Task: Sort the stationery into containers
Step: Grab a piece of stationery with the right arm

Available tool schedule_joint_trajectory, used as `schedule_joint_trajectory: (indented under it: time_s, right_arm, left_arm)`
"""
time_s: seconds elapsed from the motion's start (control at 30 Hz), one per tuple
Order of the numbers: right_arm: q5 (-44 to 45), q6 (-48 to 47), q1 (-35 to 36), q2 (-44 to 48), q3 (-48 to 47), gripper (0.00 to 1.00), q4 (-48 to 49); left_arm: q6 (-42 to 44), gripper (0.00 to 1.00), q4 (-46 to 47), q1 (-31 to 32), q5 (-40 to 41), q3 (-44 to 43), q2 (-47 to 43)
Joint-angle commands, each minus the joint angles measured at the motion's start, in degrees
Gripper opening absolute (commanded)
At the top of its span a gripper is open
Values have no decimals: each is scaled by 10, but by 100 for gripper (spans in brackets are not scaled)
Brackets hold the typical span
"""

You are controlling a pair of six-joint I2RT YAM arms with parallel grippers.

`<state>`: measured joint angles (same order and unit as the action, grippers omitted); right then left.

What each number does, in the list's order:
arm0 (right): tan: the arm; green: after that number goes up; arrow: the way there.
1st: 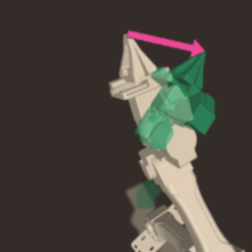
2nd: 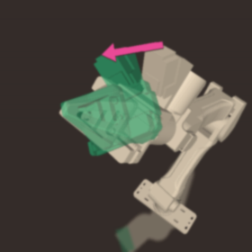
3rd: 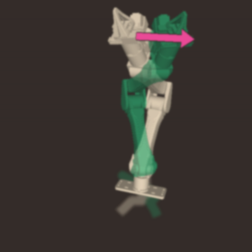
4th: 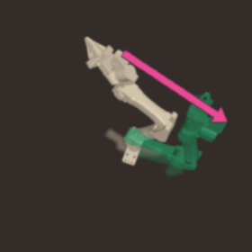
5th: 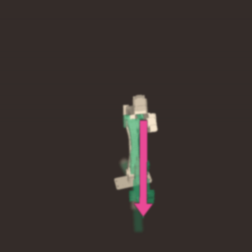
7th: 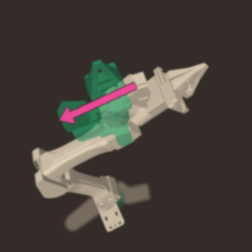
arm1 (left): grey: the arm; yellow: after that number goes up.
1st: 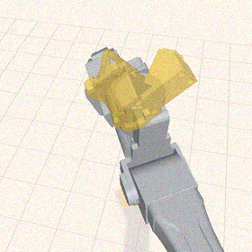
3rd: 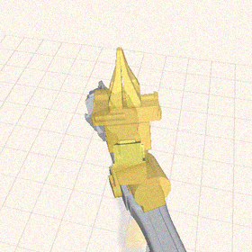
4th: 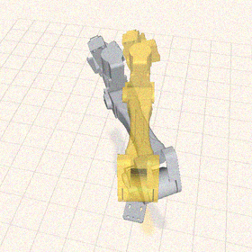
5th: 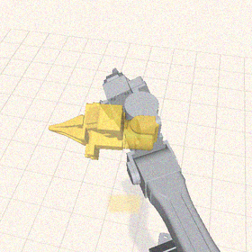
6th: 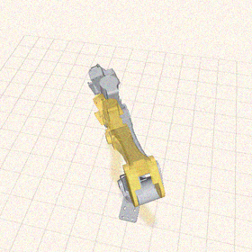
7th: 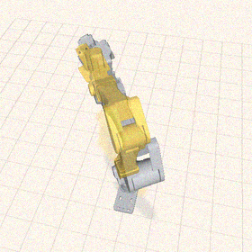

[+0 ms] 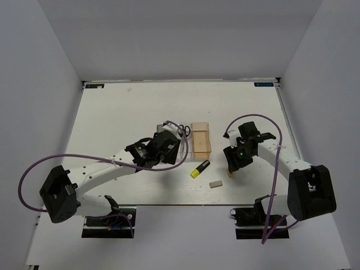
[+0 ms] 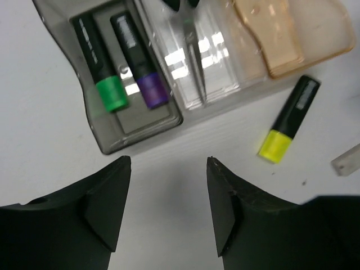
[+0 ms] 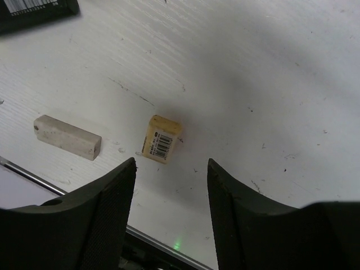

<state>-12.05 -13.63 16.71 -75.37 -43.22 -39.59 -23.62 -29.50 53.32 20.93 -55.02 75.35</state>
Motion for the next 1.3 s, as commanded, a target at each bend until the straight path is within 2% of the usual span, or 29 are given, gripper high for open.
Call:
schedule_joint_trajectory:
  time_s: [0.0,0.1,0.27,0.4,0.57,0.73,0.97,1.03,1.07,1.17,1.27]
  right_arm:
    - [12,29,3,-17,2,57,0]
    - [1,39,6,-31,4,57,5]
    - [5,58,17,-52,10,57,17]
    - [21,76,30,-62,16,57,33]
    - [66,95,43,-84,9,55,38]
    - [91,103,54,-95,4,43,43]
    - [96,104,63,-101,2,34,42]
    - [93,105,61,-96,4,28,42]
    - [93,105,61,-92,7,21,43]
    - [90,102,57,-71,4,18,40]
    - [74,79,55,23,5,14,55]
  left_arm:
    - [-6,67,26,27,31,28,-46]
    - [-13,67,38,75,59,66,-57]
    - [-27,67,59,118,110,125,-86]
    - [-25,67,60,158,141,141,-103]
    - [-32,67,64,180,170,155,-104]
    - [-40,67,76,198,191,172,-105]
    - [-52,67,66,216,207,175,-93]
    - [-54,67,62,218,211,175,-93]
    - [-54,67,62,220,212,176,-93]
    - [-56,67,62,231,220,177,-93]
    - [-52,67,62,245,224,178,-87]
